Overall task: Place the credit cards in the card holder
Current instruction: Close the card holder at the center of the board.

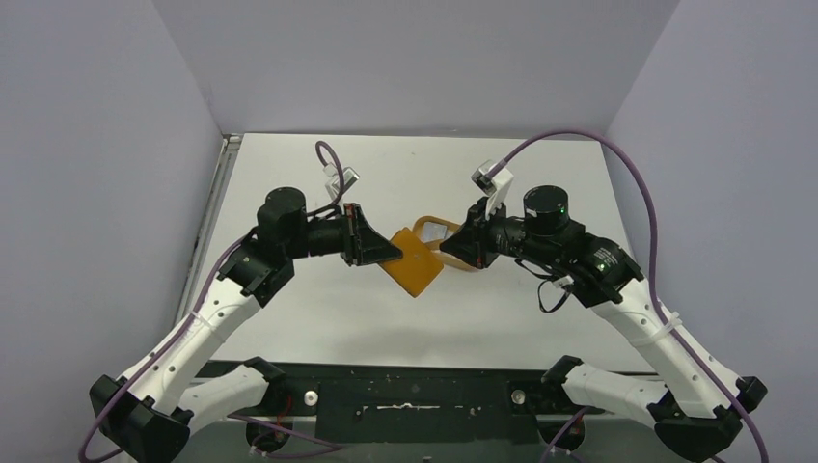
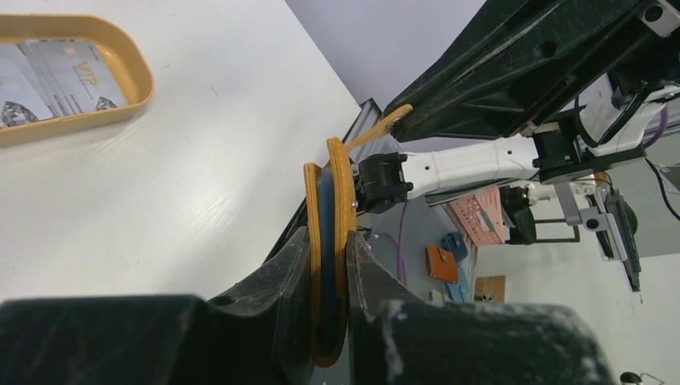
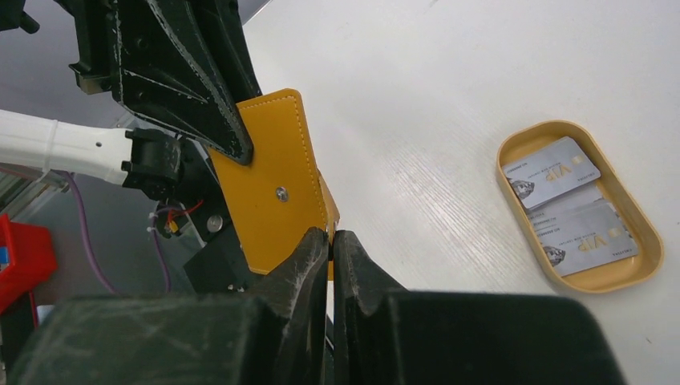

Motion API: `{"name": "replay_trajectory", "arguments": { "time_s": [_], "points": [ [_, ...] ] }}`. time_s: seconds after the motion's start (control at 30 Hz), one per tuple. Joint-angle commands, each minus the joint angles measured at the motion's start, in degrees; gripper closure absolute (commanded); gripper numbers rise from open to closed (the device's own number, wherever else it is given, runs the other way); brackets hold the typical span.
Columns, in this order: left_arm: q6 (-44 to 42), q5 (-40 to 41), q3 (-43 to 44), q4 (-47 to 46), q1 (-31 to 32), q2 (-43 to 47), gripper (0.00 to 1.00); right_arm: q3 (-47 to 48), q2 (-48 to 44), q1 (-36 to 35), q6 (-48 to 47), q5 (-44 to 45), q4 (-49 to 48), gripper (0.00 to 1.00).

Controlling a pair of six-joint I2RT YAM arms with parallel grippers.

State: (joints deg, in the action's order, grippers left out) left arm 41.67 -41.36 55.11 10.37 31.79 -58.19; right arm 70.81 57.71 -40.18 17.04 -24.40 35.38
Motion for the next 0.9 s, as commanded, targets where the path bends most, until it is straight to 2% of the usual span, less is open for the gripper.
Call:
{"name": "replay_trajectory", "arguments": {
  "time_s": [0.0,0.37,0.53,0.7,0.87],
  "points": [
    [-2.8,4.3,5.1,5.7,-0.3,-1.4,1.0,4.6,0.4,0.4,-3.0,-1.2,2.6,1.0],
    [-2.6,5.0,8.7,8.0,0.5,-3.1,1.0,-2.0,2.4,0.9,6.3,-9.5,-8.8,1.0],
    [-3.5,5.0,8.7,8.8,0.7,-3.1,1.0,-2.5,3.7,1.5,7.4,-11.1,-11.0,1.0],
    [-4.5,5.0,8.1,10.1,0.7,-2.4,1.0,-1.6,2.7,3.2,6.6,-10.2,-9.3,0.73],
    [-4.8,4.5,8.2,10.4,0.6,-1.7,1.0,-1.5,2.3,4.7,6.1,-9.5,-7.7,0.6]
  ]
}}
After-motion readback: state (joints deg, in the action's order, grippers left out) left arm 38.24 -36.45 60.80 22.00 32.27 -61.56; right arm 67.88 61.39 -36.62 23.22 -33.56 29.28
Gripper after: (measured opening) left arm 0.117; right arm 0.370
